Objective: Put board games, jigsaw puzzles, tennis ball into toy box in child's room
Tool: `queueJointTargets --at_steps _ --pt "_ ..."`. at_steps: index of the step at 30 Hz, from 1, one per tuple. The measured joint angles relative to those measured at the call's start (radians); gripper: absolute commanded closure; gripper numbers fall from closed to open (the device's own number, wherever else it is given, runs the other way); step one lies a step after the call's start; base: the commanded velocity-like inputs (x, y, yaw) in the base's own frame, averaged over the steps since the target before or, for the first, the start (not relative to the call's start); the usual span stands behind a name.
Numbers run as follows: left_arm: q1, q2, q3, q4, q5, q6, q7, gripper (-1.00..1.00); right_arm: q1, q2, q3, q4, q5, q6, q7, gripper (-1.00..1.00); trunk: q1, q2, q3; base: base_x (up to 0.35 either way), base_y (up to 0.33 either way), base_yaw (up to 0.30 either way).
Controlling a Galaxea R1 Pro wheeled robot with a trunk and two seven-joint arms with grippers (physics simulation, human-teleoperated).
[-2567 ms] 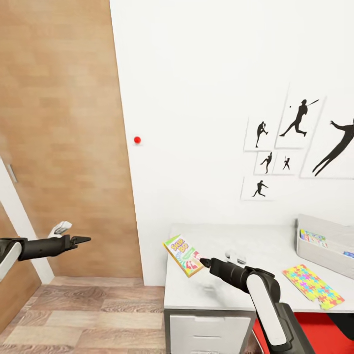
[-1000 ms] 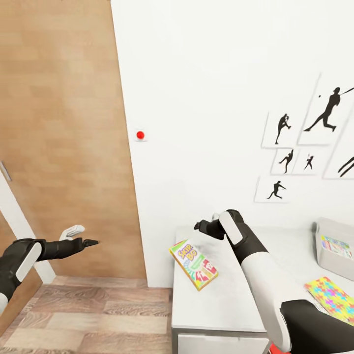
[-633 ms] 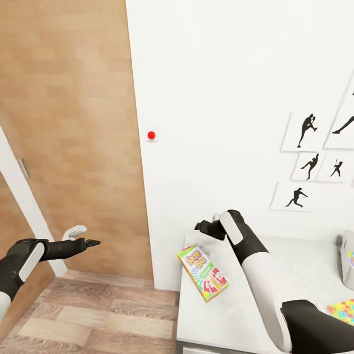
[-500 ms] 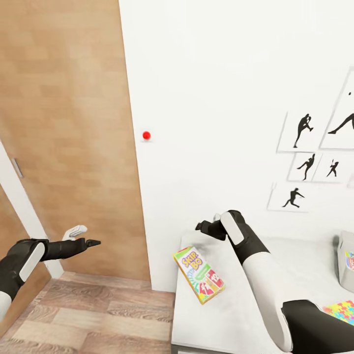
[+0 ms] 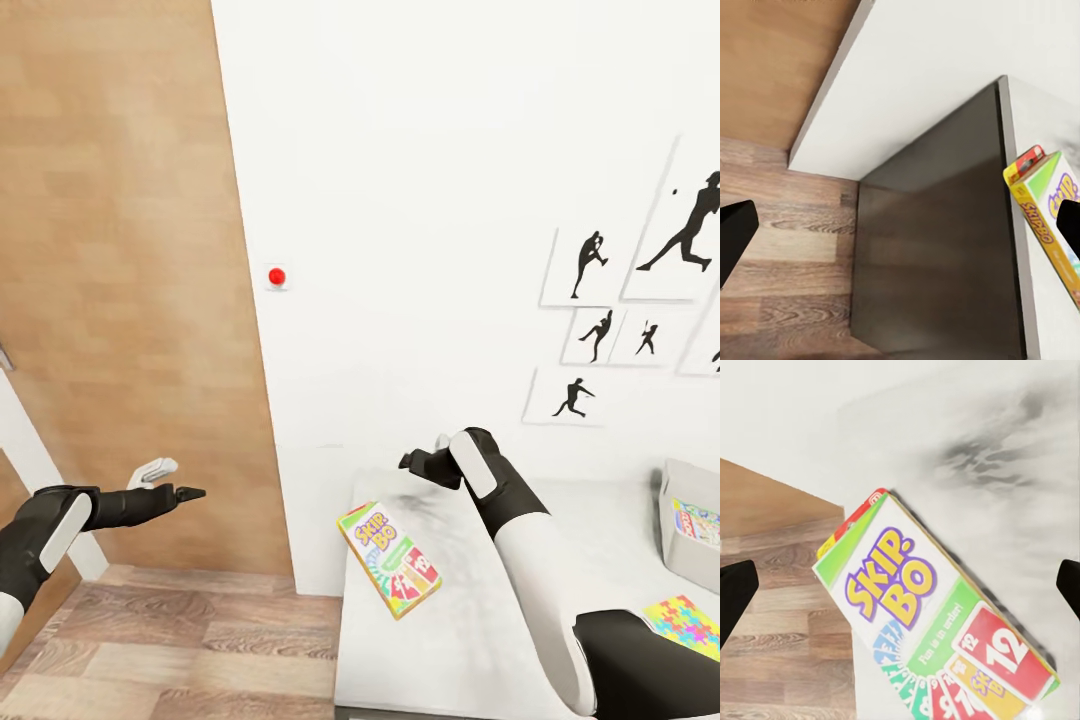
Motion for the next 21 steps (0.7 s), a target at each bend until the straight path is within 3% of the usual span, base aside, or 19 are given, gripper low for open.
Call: queueJointTargets --at_steps 12,21 --pt "0.000 0.000 0.000 0.000 0.001 -0.002 0.001 -1.00 0.001 0.002 0.000 0.003 -0.002 -0.022 0.001 -1.00 0.000 0.000 -0.007 0.005 0.017 -0.001" --pt "0.000 0.000 0.000 0.000 0.002 -0.004 -0.001 -1.00 0.001 0.002 0.001 0.062 -0.001 -0.041 0.001 -1.00 0.000 0.000 -0.022 0.000 0.000 0.000"
